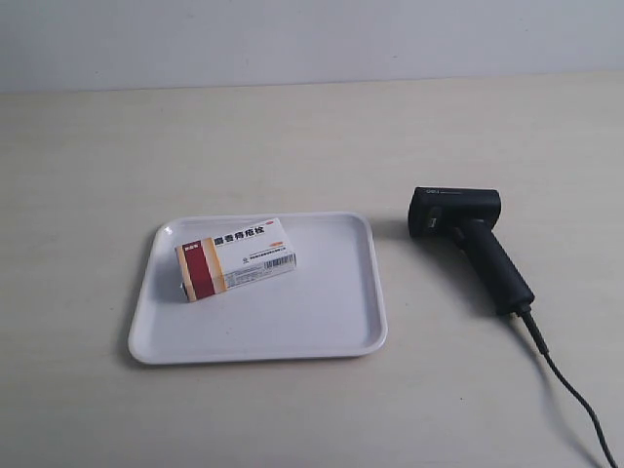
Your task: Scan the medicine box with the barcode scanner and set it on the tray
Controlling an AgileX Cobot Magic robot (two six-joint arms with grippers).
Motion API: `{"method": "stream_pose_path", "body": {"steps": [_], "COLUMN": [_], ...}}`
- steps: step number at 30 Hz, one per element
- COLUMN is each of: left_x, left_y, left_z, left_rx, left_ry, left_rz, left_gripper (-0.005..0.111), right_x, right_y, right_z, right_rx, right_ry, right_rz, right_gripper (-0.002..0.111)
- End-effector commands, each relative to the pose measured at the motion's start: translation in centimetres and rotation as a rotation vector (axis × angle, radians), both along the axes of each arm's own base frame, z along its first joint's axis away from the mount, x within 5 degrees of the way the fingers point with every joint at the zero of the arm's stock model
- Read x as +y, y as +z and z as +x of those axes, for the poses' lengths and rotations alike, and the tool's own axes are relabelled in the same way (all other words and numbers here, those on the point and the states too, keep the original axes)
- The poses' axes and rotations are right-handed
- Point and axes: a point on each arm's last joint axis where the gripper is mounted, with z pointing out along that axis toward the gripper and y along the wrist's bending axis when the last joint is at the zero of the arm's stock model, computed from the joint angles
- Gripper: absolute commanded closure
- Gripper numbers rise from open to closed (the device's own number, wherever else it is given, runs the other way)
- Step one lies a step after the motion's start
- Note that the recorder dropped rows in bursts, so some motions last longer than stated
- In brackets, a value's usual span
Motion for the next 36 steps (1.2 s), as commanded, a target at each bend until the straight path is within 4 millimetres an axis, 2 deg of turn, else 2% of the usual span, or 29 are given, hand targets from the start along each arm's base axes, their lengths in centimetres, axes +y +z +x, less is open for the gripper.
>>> {"method": "stream_pose_path", "body": {"steps": [1,21,23,28,36], "left_x": [0.0,0.0,0.0,0.0,0.0], "left_y": [0.0,0.0,0.0,0.0,0.0], "left_z": [0.0,0.0,0.0,0.0,0.0], "left_rx": [-0.007,-0.007,-0.007,-0.007,-0.007], "left_ry": [0.005,0.005,0.005,0.005,0.005], "left_rz": [-0.008,-0.008,-0.008,-0.008,-0.008], "left_gripper": [0.104,0.104,0.104,0.104,0.104], "right_x": [-0.1,-0.1,-0.1,-0.1,-0.1], "right_y": [-0.1,-0.1,-0.8,-4.3,-4.7], "right_z": [0.0,0.0,0.0,0.0,-0.1], "right_rx": [-0.005,-0.005,0.001,0.043,0.083], "right_ry": [-0.006,-0.006,-0.005,-0.006,-0.004], "right_rz": [0.003,0.003,-0.064,-0.072,-0.088], "right_gripper": [0.108,0.108,0.108,0.108,0.108]}}
